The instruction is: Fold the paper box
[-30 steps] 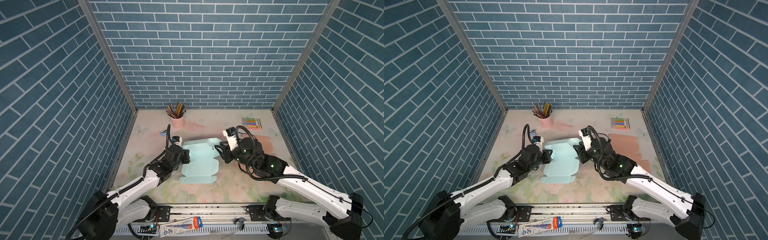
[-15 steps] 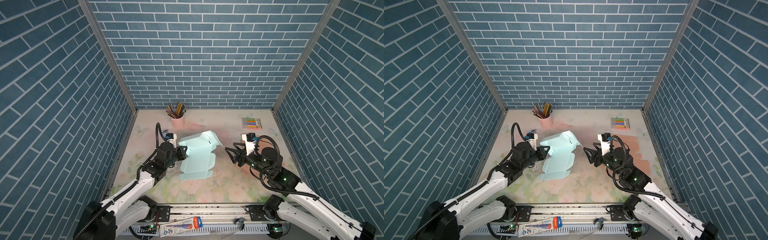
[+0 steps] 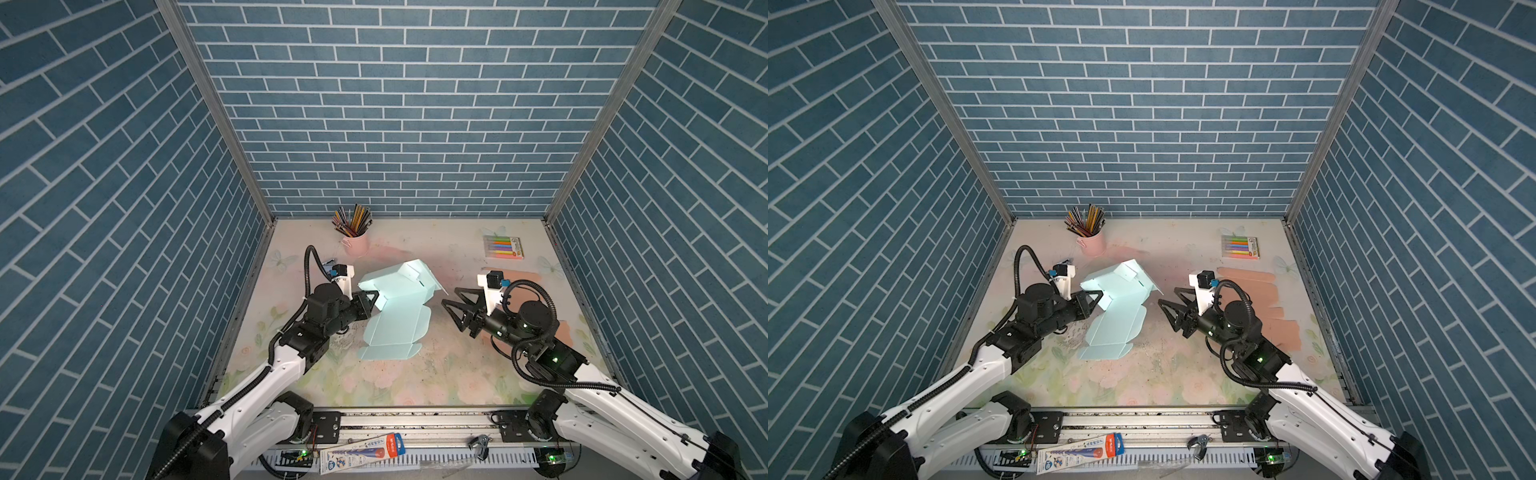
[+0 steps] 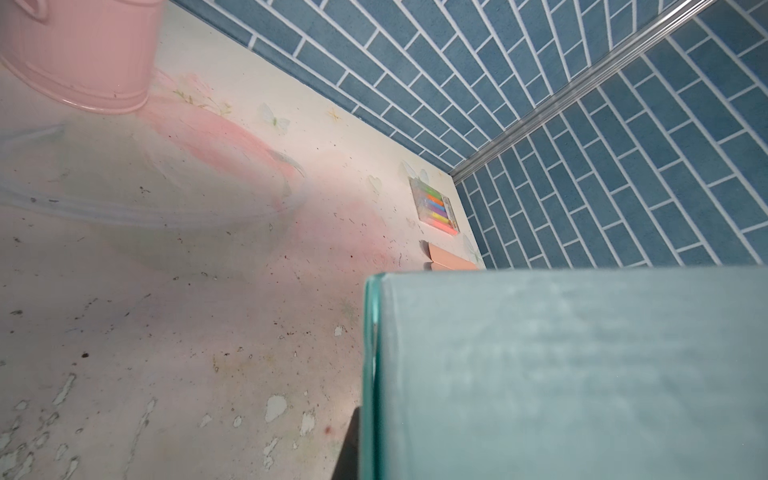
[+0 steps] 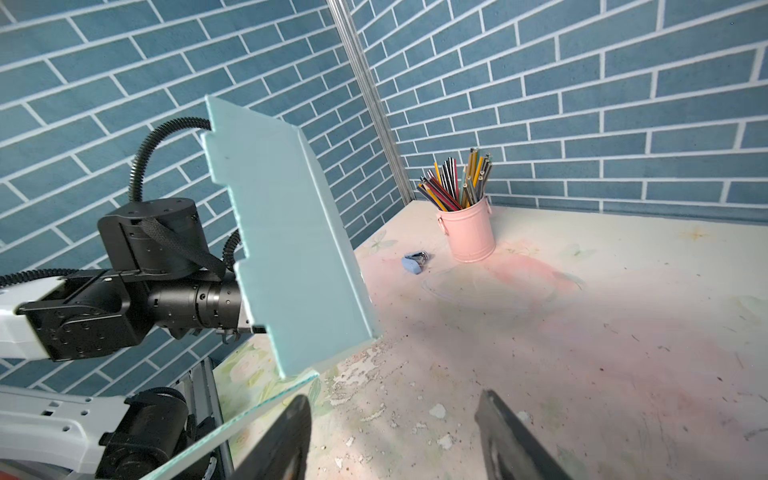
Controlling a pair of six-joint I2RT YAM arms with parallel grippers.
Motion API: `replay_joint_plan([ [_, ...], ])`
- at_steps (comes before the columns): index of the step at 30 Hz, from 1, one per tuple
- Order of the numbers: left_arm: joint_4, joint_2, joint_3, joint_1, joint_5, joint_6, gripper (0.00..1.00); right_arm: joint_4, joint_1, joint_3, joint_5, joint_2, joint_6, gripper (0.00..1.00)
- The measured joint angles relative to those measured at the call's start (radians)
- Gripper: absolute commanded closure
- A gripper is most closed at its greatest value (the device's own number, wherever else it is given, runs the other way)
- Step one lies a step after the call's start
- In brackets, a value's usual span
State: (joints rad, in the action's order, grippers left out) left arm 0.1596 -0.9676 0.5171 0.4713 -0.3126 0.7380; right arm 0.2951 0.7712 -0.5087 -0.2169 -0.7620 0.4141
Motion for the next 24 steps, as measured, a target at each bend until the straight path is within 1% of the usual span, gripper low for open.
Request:
replay_joint_plan([
  [12,0.019,-0.001,0.0,-0.001,-0.056,0.0,0.91,0.148,0.0,0.0,-0.054,-0.113,0.026,0.39],
  [24,0.04,-0.001,0.0,-0.001,-0.071,0.0,0.91,0.212,0.0,-0.001,-0.065,-0.154,0.035,0.42],
])
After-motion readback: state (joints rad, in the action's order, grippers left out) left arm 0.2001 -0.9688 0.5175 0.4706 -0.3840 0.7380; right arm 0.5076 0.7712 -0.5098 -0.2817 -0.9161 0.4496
